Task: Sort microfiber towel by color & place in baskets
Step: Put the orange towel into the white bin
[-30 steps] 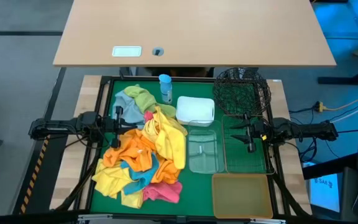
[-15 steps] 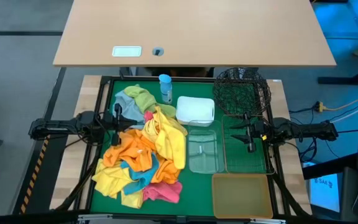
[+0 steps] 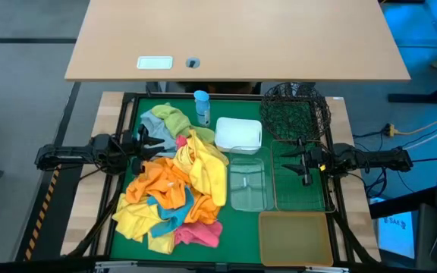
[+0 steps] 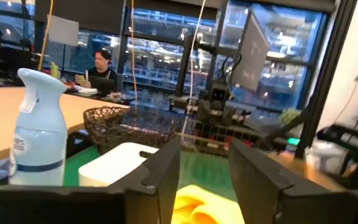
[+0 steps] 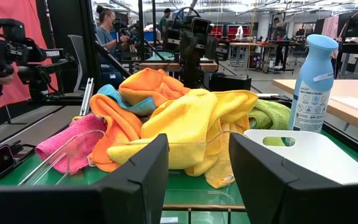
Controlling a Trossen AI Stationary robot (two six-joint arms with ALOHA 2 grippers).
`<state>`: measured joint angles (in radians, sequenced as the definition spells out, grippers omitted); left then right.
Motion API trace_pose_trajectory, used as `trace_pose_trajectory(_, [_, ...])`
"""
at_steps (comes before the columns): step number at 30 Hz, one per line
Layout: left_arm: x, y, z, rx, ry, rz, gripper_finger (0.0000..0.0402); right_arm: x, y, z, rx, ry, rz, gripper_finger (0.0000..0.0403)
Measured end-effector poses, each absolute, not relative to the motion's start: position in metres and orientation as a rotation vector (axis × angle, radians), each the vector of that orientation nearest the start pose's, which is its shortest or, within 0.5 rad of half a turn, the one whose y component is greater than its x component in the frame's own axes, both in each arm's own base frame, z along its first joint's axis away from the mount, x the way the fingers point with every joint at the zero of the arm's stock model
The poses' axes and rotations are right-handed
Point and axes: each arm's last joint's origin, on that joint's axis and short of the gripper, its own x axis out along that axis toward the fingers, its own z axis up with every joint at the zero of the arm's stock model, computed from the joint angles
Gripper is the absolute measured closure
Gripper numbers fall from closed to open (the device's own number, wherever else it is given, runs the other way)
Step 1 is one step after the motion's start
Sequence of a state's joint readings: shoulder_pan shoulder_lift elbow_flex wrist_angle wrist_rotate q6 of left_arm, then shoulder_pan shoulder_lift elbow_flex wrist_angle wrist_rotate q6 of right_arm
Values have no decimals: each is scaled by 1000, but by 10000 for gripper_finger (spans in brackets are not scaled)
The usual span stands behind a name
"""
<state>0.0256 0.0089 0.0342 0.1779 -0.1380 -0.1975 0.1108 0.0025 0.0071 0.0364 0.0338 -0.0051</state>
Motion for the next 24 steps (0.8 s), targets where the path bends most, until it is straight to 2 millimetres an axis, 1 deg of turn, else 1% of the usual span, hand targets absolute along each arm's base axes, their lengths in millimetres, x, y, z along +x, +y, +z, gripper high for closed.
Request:
trace_pose_trajectory(4, [93,6,199,-250,-185,116,257,97,10,169,-2,-41,77,233])
trace_pose_trajectory(7, [93,6,207,-262,-124,122,257,97,10,169,-2,-41,77,233])
trace_pose_trajectory(13, [92,5,227,-354,67,147,259,97,10,169,-2,-41,77,233])
trace_pose_trajectory(17, [94,4,239,-428,199,113,259,97,10,169,-2,-41,77,233])
trace_pose_trajectory(24, [98,0,264,-679,365,79,259,97,10,169,-2,-41,77,233])
